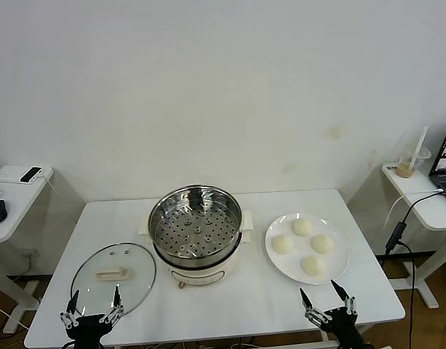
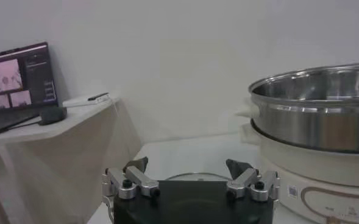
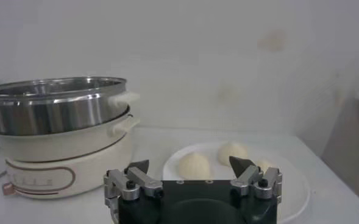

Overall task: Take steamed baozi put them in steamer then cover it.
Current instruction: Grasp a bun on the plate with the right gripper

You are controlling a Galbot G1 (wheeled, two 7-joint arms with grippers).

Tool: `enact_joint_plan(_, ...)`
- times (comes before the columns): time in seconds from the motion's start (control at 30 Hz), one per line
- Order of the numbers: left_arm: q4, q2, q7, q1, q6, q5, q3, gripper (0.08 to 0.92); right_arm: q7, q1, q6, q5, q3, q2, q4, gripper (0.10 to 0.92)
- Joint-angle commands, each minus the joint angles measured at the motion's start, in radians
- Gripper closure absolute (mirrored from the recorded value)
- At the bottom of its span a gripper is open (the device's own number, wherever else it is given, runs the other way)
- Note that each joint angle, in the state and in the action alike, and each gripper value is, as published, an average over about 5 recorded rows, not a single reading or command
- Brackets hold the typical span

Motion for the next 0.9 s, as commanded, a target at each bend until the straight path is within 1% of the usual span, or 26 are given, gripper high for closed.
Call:
enact_joint_plan(0.03,-0.045,0.001,0.013,-0.004,0.064,0.044,0.002,0.177,0.044,0.032,0.003,-0.082,0.036,-0.002,-0.002,0.203)
enact_joint_plan(0.13,-0.06,0.002,0.066,-0.011,0.071,0.077,-0.01,0.177,0.075,0.075,-0.01,-0.155,0.074,-0.013,-0.004,0.203)
enact_joint_plan(0.2,-0.069,0.003,0.109,-0.022,0.082,0.115,-0.02,0.177,0.087,0.115,-0.023,-0.243,0.11,-0.03,-0.008,0.203)
enact_joint_plan(0.37,-0.075,-0.001,0.167,-0.05,0.075,0.197,-0.036,0.177,0.036,0.219,-0.115,-0.434,0.195,-0.126,-0.028,0.203)
enact_joint_plan(0.53,-0.063,-0.005,0.178,-0.071,0.045,0.255,-0.035,0.177,-0.108,0.34,-0.182,-0.58,0.252,-0.292,-0.101,0.203)
enact_joint_plan(0.67,-0.055,-0.009,0.175,-0.086,0.038,0.272,-0.03,0.177,-0.255,0.441,-0.204,-0.671,0.233,-0.436,-0.201,0.203)
enact_joint_plan(0.77,-0.052,-0.012,0.174,-0.094,0.036,0.282,-0.027,0.177,-0.354,0.539,-0.204,-0.713,0.176,-0.543,-0.295,0.203)
enact_joint_plan(0.9,-0.047,-0.016,0.172,-0.107,0.036,0.293,-0.023,0.177,-0.454,0.703,-0.191,-0.722,0.037,-0.668,-0.401,0.203)
